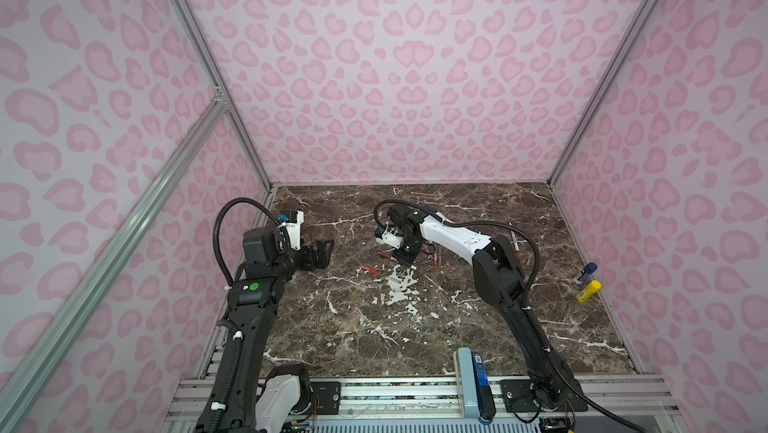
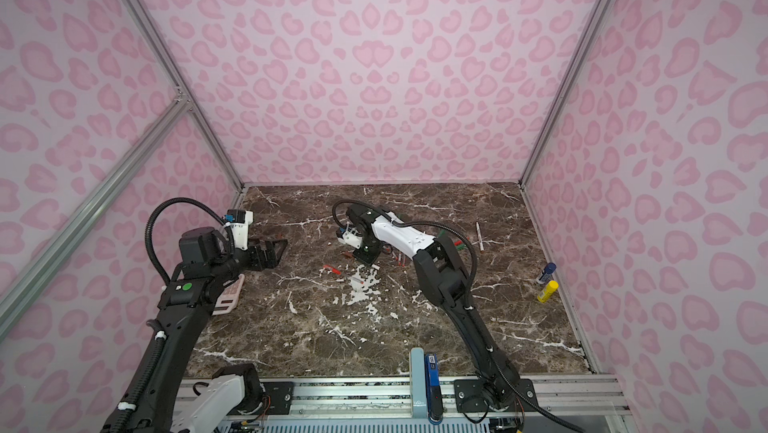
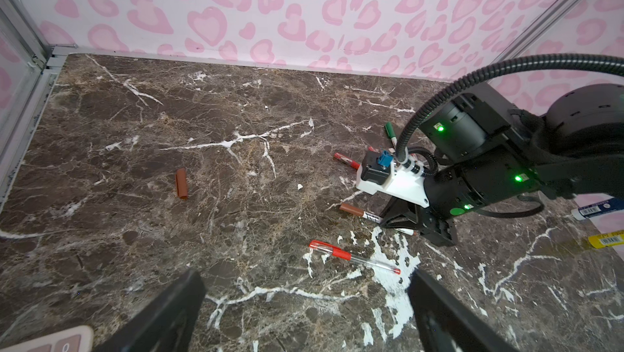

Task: Open the pen caps
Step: 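Grasp another brown-capped white marker with the right gripper, then lift the marker and carry its brown cap toward the left gripper, then close the left gripper on the brown cap while the right gripper pulls the marker away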

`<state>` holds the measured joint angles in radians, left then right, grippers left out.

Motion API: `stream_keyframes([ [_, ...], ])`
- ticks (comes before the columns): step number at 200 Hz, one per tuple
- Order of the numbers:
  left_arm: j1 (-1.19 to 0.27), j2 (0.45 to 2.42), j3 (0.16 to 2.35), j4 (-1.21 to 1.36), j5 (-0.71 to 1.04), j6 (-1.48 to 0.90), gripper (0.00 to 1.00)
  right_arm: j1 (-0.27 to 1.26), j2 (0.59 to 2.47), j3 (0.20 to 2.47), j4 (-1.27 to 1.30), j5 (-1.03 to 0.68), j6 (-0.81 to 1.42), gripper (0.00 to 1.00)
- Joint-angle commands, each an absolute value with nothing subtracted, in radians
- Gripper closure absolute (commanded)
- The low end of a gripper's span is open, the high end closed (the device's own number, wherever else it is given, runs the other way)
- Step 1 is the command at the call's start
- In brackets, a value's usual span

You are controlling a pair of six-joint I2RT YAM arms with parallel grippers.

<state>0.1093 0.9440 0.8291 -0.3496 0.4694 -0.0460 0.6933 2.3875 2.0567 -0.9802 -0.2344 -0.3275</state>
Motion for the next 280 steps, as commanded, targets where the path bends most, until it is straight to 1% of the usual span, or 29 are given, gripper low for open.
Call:
stream_keyframes([
  [1,0.106,0.942,0.826,-0.318,0.548,-0.059,0.02,0.694,2.296,1.973,-0.894,-0.235,-0.256,0.97],
  [17,0.106,0.949,0.835,-0.322,0.591,-0.076,0.02,0.695,2.197,1.892,-0.813,-0.252,-0.182,0.98],
  [46,0.097,0.955,0.823,-0.289,0.691,-0.116,0.02,0.713,2.017,1.679,-0.582,-0.270,-0.029,1.00],
  [87,0.081,0.975,0.794,-0.198,0.860,-0.235,0.01,0.813,1.799,1.368,-0.193,-0.240,0.235,1.00],
  [93,0.078,0.982,0.787,-0.182,0.875,-0.253,0.00,0.830,1.781,1.344,-0.156,-0.227,0.265,1.00],
  [119,0.059,1.012,0.797,-0.163,0.874,-0.320,0.05,0.918,1.728,1.278,-0.046,-0.169,0.345,1.00],
  [151,0.023,1.042,0.796,-0.141,0.882,-0.353,0.09,0.980,1.707,1.267,-0.025,-0.088,0.383,1.00],
  [177,0.012,1.058,0.795,-0.131,0.859,-0.360,0.16,1.019,1.698,1.251,0.026,-0.068,0.398,1.00],
  [217,0.005,1.089,0.814,-0.129,0.855,-0.375,0.33,1.044,1.720,1.280,0.015,-0.071,0.396,1.00],
  [233,0.002,1.101,0.814,-0.121,0.854,-0.379,0.39,1.046,1.722,1.273,0.042,-0.079,0.396,1.00],
  [247,0.001,1.108,0.818,-0.123,0.855,-0.382,0.43,1.049,1.730,1.296,0.011,-0.070,0.391,1.00],
  [266,0.000,1.108,0.822,-0.126,0.850,-0.380,0.54,1.050,1.733,1.304,0.016,-0.077,0.391,1.00],
  [277,0.000,1.107,0.814,-0.117,0.850,-0.380,0.62,1.052,1.735,1.303,0.030,-0.085,0.391,1.00],
  [280,0.000,1.107,0.815,-0.117,0.850,-0.379,0.62,1.052,1.737,1.305,0.029,-0.088,0.391,1.00],
])
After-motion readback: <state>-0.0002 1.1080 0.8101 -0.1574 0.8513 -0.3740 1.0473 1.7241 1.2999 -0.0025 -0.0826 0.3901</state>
